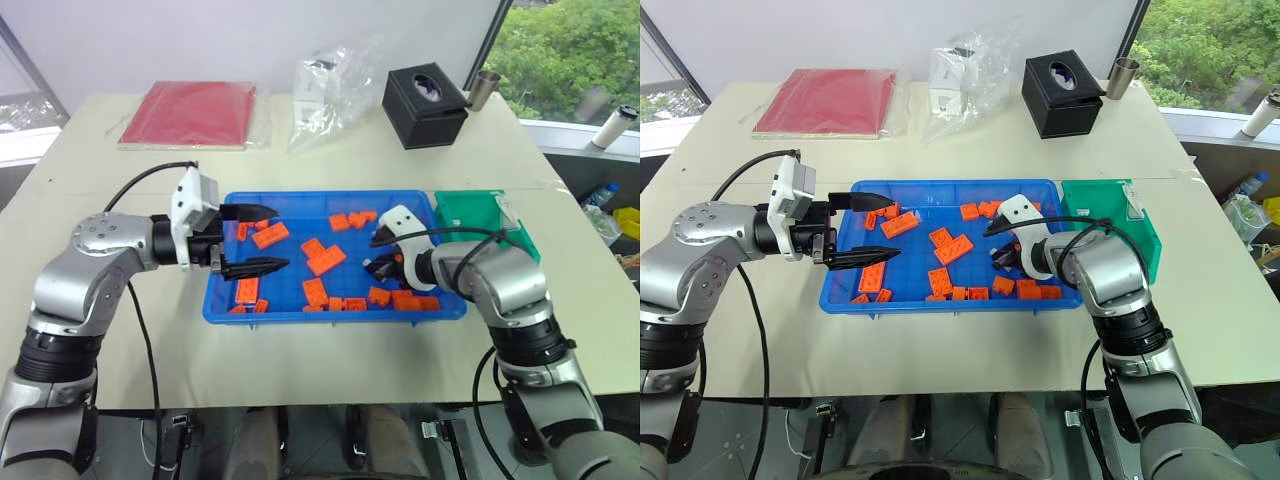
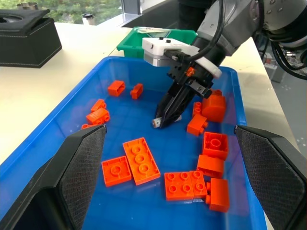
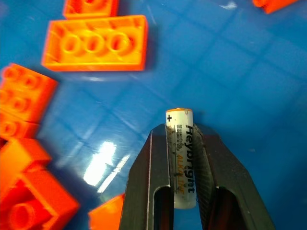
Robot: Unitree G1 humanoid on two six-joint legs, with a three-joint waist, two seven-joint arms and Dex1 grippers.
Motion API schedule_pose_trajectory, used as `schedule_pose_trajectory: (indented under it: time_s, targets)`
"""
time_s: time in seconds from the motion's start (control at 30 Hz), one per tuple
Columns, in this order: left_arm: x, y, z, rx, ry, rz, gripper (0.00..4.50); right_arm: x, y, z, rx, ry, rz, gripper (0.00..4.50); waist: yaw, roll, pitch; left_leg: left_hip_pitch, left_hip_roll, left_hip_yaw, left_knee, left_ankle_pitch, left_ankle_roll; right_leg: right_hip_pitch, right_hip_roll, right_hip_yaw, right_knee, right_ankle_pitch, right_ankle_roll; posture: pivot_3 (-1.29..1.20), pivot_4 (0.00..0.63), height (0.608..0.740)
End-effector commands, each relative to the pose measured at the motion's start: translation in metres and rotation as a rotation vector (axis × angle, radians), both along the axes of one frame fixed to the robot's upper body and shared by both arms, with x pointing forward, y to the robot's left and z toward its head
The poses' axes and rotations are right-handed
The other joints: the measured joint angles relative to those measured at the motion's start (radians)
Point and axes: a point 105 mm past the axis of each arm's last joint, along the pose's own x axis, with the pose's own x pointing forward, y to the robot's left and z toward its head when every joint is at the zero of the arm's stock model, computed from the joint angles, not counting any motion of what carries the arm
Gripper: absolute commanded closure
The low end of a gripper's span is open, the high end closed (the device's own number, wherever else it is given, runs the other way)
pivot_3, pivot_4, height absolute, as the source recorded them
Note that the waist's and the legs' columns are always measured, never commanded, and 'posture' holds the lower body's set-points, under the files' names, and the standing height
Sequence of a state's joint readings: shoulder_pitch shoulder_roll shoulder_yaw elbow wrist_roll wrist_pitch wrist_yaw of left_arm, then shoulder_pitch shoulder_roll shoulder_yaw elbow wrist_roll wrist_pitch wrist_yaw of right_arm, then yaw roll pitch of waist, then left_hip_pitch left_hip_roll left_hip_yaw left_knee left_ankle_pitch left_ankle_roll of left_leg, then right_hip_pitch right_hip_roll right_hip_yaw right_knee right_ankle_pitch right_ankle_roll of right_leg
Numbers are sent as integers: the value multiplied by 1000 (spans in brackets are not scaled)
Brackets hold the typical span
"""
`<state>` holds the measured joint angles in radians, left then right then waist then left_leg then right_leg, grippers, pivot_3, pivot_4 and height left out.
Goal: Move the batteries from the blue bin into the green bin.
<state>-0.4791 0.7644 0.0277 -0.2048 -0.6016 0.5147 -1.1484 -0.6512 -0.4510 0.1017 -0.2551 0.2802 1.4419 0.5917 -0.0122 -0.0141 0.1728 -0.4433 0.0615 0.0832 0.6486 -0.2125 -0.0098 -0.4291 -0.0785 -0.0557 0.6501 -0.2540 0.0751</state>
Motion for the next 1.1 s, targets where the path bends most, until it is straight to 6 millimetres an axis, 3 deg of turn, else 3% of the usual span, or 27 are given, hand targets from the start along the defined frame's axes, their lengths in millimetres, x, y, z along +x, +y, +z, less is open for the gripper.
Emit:
schedule_pose_trajectory:
  time_s: [0.03,0.13,0.27,0.33,0.47,0.57,0.67,0.77,0.9,1.1]
  targets:
    - [-3,-1,9,-14,-44,-12,0,10,-27,70,73,-181,-84,4460,1,1,1,0,0,0,0,0,0,0,0,0,0,0,0,0,150,736]
    - [-2,-1,7,-16,-39,-16,0,13,-85,100,31,-263,-259,4460,20,1,1,-1,0,0,0,0,0,0,-1,0,-1,0,0,0,150,736]
    - [0,1,5,-13,-33,-14,0,3,-138,94,-41,-251,-407,4460,24,-1,0,-1,-1,0,-1,-1,1,1,-1,0,-4,0,-1,0,150,736]
    - [1,2,5,-10,-33,-14,0,-2,-152,85,-66,-239,-445,4460,22,-1,0,0,-1,1,-1,-1,1,1,-1,0,-3,0,-1,0,150,736]
    - [4,3,5,-8,-34,-10,0,-3,-166,68,-82,-240,-496,2346,11,1,1,1,0,2,0,-1,1,0,0,1,-2,0,0,0,150,736]
    - [5,4,6,-7,-34,-7,0,0,-174,67,-91,-286,-491,1077,5,1,1,0,0,1,0,-1,1,0,0,1,-2,0,0,0,150,736]
    - [6,9,7,-1,-33,14,0,-1,-181,79,-125,-393,-378,1077,7,1,1,0,-1,1,0,-1,1,0,0,1,-3,0,0,0,150,736]
    - [11,24,9,21,-33,63,0,-14,-191,90,-208,-474,-145,1077,8,2,1,0,-1,1,-1,-1,1,0,-1,1,-3,-1,1,0,150,736]
    - [18,54,15,54,-37,150,0,-39,-213,79,-375,-440,119,1077,2,1,1,0,-1,1,-1,-1,1,1,0,1,-3,-1,2,0,150,736]
    - [17,95,17,125,-24,244,0,-58,-241,73,-346,-328,193,1077,-4,2,2,2,0,3,-1,-1,1,1,0,1,-2,-1,1,0,150,736]
